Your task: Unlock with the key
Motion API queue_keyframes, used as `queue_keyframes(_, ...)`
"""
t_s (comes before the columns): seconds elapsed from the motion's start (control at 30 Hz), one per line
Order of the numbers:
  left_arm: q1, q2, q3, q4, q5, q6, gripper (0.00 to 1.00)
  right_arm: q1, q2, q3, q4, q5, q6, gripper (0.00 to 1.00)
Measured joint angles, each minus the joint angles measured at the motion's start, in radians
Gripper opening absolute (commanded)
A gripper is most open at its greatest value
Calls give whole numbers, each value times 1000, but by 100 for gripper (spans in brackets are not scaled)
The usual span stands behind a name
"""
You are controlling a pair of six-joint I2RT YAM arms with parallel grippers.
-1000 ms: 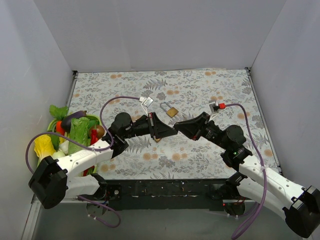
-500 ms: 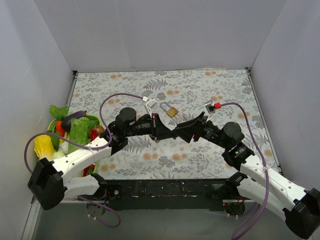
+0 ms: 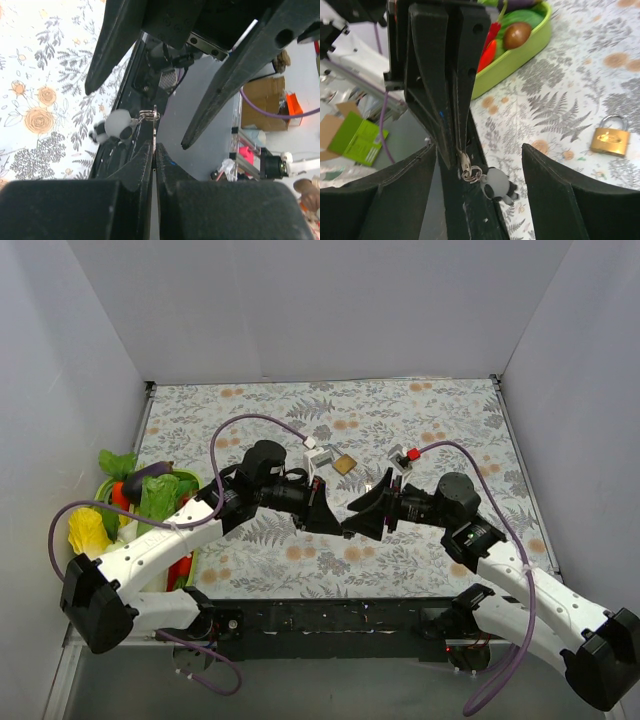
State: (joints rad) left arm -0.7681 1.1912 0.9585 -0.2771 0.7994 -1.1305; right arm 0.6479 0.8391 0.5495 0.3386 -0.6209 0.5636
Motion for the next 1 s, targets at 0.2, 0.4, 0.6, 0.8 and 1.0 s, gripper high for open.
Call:
queue_keyframes(0.2, 0, 32, 67, -182, 40, 116, 0, 0, 16, -31, 49, -138, 20, 65)
queue_keyframes(0.4, 0, 42, 92, -300, 40, 179, 0, 0, 18, -43, 88, -188, 39, 59)
queue_keyframes(0.6, 0, 44, 103, -332, 51, 200, 0, 1, 34, -62, 105, -202, 39, 57)
queue_keyframes(0.8, 0, 59, 104, -352, 72, 216, 0, 28, 60, -64, 115, -200, 37, 53)
queue_keyframes(1.0, 0, 76, 117, -378, 78, 233, 0, 60, 100, -64, 143, -197, 37, 46)
